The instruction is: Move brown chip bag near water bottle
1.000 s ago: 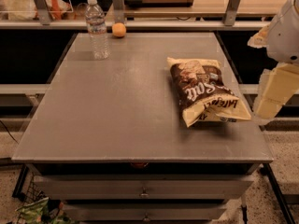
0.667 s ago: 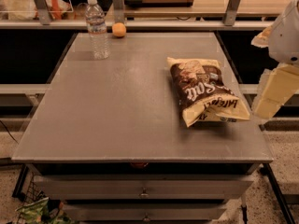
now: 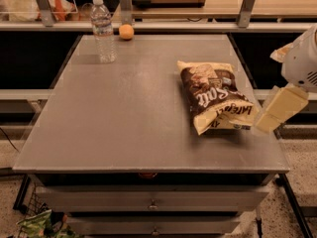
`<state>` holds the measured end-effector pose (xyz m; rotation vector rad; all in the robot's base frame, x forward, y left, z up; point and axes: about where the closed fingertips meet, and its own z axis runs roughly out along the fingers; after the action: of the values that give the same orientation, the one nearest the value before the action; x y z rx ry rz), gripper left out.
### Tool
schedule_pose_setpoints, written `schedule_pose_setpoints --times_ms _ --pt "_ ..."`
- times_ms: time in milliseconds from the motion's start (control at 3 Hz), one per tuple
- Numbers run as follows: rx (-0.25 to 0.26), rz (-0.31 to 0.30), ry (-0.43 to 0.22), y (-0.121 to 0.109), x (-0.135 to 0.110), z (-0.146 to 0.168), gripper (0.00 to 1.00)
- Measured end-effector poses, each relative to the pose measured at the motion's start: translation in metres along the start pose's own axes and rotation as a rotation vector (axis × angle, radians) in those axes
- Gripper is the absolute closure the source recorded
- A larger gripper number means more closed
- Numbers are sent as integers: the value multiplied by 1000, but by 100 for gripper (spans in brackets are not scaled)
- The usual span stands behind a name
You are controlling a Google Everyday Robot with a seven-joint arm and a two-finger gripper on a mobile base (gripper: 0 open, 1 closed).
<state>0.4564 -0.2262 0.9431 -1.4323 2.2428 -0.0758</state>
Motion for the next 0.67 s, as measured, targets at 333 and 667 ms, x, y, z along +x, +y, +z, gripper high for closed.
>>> schedule_pose_setpoints --times_ms 333,667 --pt "24 31 -130 -4 3 28 0" --pt "69 6 -248 -16 -6 50 0"
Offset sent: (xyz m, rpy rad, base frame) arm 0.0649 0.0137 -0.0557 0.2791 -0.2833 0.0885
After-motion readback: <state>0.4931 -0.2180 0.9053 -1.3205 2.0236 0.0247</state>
